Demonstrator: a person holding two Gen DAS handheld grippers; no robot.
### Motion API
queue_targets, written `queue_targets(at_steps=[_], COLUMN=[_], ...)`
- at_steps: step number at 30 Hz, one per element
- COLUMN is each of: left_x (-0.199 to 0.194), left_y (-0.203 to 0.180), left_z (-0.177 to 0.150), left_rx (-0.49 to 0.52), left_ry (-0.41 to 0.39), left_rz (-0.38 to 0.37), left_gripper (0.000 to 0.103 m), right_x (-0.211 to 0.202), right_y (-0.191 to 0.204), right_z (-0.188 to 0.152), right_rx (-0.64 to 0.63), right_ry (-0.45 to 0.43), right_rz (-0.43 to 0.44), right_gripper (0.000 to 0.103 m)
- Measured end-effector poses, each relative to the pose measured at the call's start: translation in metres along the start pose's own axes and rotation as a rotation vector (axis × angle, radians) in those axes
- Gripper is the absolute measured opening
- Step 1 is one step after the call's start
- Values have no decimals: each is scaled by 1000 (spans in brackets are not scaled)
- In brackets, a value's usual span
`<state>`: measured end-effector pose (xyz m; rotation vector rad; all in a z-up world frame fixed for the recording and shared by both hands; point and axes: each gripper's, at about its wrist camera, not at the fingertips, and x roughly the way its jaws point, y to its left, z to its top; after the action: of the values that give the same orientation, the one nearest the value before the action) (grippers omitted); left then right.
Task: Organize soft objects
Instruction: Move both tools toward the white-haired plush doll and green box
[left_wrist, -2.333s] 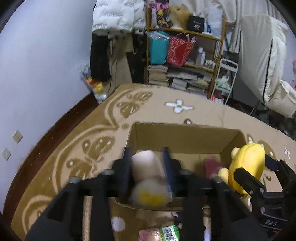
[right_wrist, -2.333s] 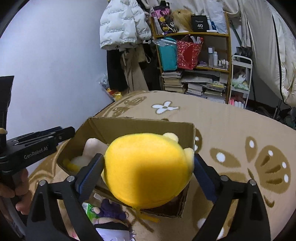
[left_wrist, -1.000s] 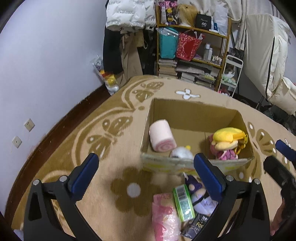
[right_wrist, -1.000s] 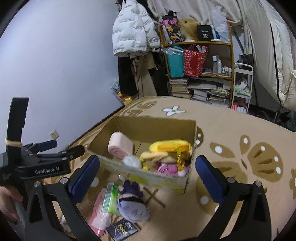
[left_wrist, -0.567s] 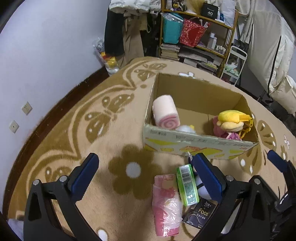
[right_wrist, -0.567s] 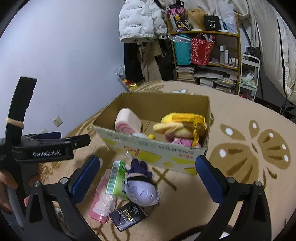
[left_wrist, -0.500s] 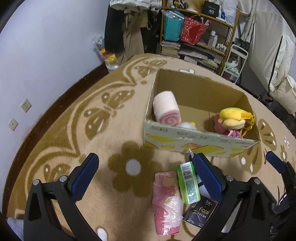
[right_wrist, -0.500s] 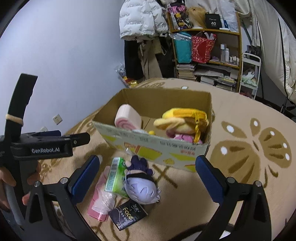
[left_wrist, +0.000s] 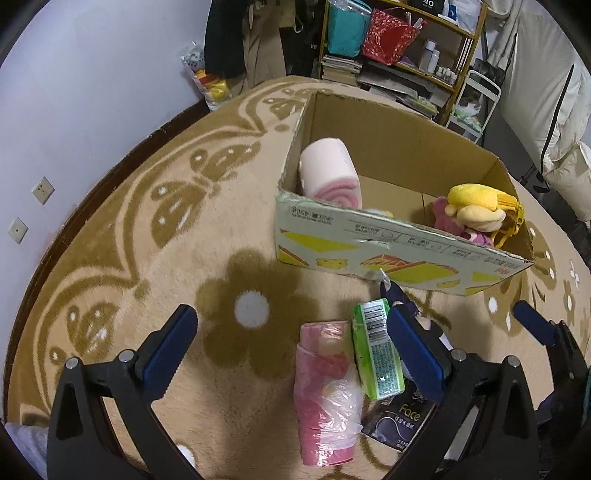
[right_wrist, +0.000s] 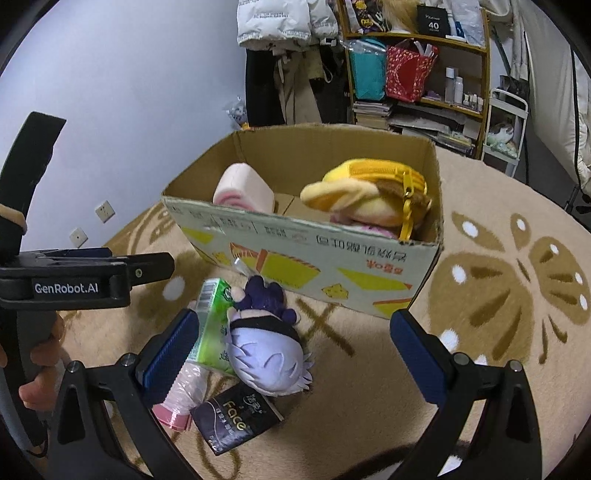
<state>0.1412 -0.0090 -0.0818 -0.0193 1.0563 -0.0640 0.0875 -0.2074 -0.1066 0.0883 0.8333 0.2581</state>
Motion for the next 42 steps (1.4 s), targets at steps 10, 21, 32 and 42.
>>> queue_targets(at_steps=[10,21,32,42], left_x=[20,37,45,50], left_y=[-5,-14,-23,-30], left_z=[-2,-3,-6,-8], left_rx=[5,35,65,92], left_ry=[63,106,122,130], left_rz=[-23,-29,-27,-22], left_gripper=[101,102,102,94], right_x=[19,34,52,61], right_y=[1,1,-7,-4], right_z=[-7,-11,-18,-18], right_rx=[16,27,81,70], right_ry=[72,130,193,218], right_rz=[29,20,24,18], right_gripper=[103,103,103,103])
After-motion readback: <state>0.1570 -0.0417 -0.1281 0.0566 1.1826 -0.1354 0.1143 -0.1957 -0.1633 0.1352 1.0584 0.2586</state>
